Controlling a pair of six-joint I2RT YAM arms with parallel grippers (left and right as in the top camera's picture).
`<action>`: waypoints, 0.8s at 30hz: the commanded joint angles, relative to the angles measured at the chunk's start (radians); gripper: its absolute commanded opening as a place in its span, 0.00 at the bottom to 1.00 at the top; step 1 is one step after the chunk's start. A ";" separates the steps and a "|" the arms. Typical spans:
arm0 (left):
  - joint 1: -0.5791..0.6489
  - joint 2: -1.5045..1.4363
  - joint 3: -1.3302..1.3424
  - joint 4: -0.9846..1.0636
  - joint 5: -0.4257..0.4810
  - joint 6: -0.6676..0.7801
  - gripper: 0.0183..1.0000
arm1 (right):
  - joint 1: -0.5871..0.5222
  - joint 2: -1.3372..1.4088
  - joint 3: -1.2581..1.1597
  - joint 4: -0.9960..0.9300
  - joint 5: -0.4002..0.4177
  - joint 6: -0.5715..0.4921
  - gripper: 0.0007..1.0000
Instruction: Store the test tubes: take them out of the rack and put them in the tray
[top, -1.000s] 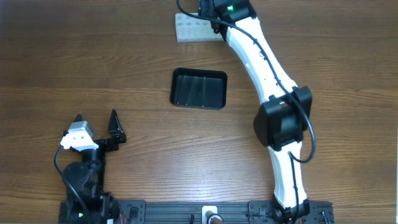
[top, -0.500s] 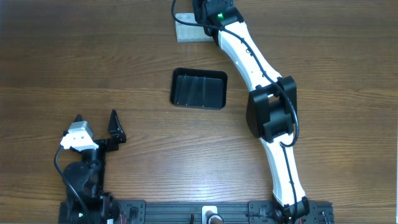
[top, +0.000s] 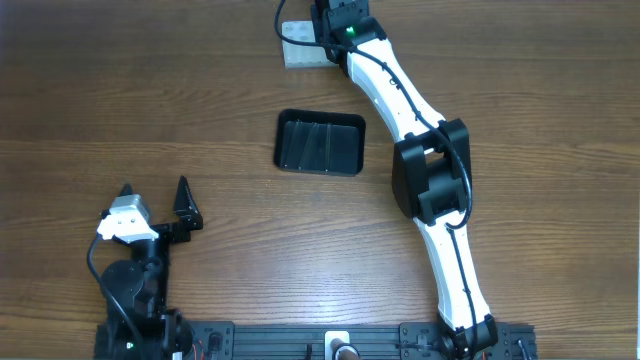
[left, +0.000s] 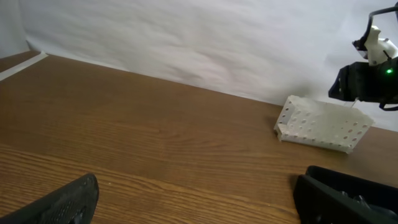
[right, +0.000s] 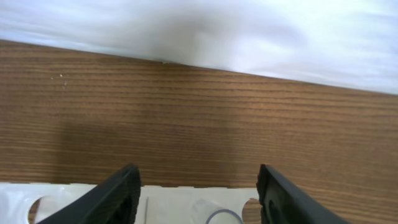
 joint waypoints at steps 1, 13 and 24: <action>0.006 -0.008 -0.005 -0.002 0.013 0.015 1.00 | -0.013 0.016 0.003 0.003 0.016 0.040 0.59; 0.006 -0.008 -0.005 -0.002 0.013 0.015 1.00 | -0.014 0.032 -0.001 0.003 0.016 0.054 0.57; 0.006 -0.008 -0.005 -0.002 0.013 0.015 1.00 | -0.014 0.045 -0.002 0.002 0.016 0.054 0.58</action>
